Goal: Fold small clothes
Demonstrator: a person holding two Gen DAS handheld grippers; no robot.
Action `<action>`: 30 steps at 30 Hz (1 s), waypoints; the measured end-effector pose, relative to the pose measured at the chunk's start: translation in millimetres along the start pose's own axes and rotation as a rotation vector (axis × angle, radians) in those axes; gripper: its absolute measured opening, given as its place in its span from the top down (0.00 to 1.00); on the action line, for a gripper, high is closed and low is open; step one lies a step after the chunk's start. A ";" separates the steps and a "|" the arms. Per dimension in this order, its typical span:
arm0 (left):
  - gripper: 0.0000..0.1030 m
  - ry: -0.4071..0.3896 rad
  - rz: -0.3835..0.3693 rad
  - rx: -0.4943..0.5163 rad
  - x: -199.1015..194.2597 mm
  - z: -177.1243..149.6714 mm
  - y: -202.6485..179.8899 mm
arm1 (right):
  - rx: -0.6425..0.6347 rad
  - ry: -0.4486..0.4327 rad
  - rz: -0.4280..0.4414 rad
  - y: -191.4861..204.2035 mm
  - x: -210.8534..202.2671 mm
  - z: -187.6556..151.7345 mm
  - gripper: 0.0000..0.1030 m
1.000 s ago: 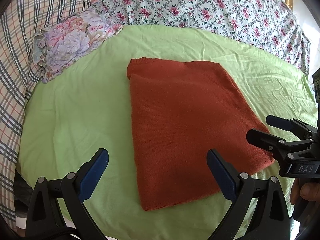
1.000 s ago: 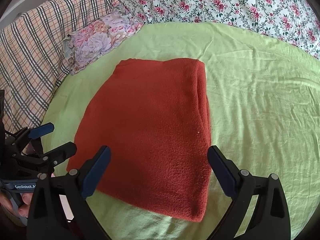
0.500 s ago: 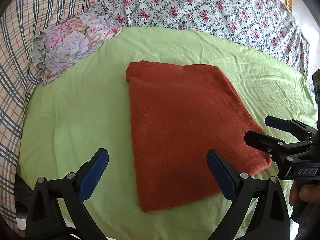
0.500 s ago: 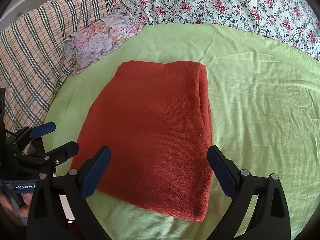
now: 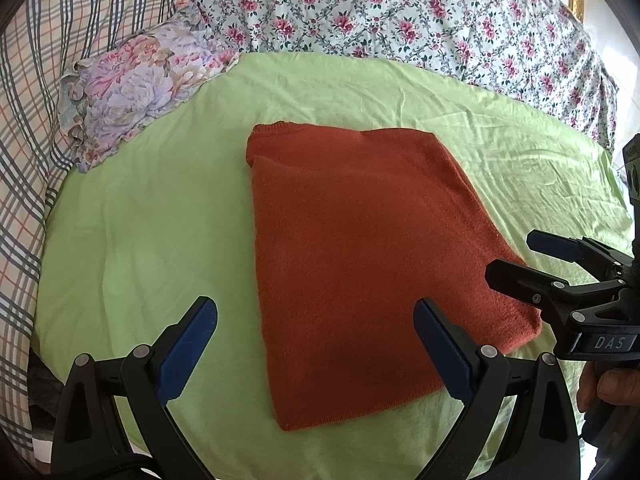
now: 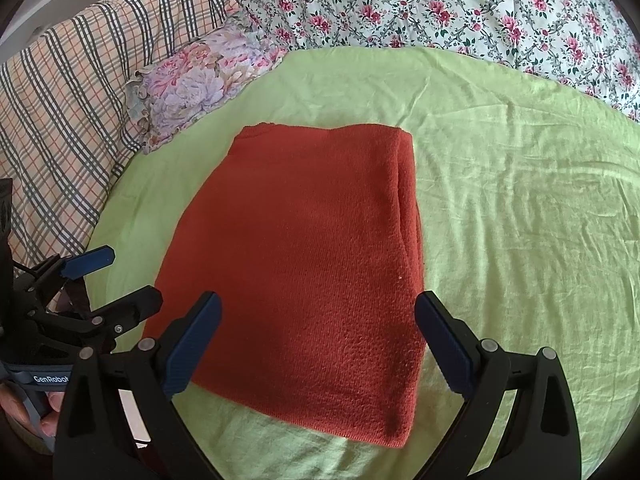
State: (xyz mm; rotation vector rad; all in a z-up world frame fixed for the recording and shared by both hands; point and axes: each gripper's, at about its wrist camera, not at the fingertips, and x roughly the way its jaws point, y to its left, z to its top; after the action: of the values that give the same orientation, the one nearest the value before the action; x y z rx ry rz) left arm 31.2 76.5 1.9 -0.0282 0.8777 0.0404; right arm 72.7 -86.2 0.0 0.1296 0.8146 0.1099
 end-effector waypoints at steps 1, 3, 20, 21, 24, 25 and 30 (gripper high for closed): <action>0.04 0.000 0.001 0.000 0.2 0.4 -0.4 | -0.001 0.000 -0.001 -0.1 0.1 0.2 0.06; 0.04 0.000 0.002 -0.001 0.7 0.6 -0.9 | 0.000 0.001 0.000 -0.4 0.4 0.5 0.06; 0.04 0.005 0.005 0.005 6.9 10.2 -0.6 | 0.004 0.008 0.006 -5.4 7.4 14.4 0.06; 0.04 0.005 0.006 0.006 7.1 11.0 -0.4 | 0.005 0.008 0.004 -4.9 7.3 14.1 0.06; 0.04 0.004 0.006 0.006 6.5 12.0 -1.1 | 0.005 0.007 0.007 -4.4 7.4 14.7 0.06; 0.04 0.004 0.008 0.006 6.5 11.6 -1.6 | 0.004 0.006 0.007 -4.7 7.5 15.4 0.06; 0.04 0.005 0.008 0.004 6.2 12.1 -2.1 | 0.002 0.003 0.009 -5.5 7.1 18.3 0.06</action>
State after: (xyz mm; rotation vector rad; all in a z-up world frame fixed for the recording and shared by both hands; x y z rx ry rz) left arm 44.6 75.1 4.9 -0.0211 0.8826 0.0466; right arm 91.1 -91.9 6.5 0.1351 0.8175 0.1173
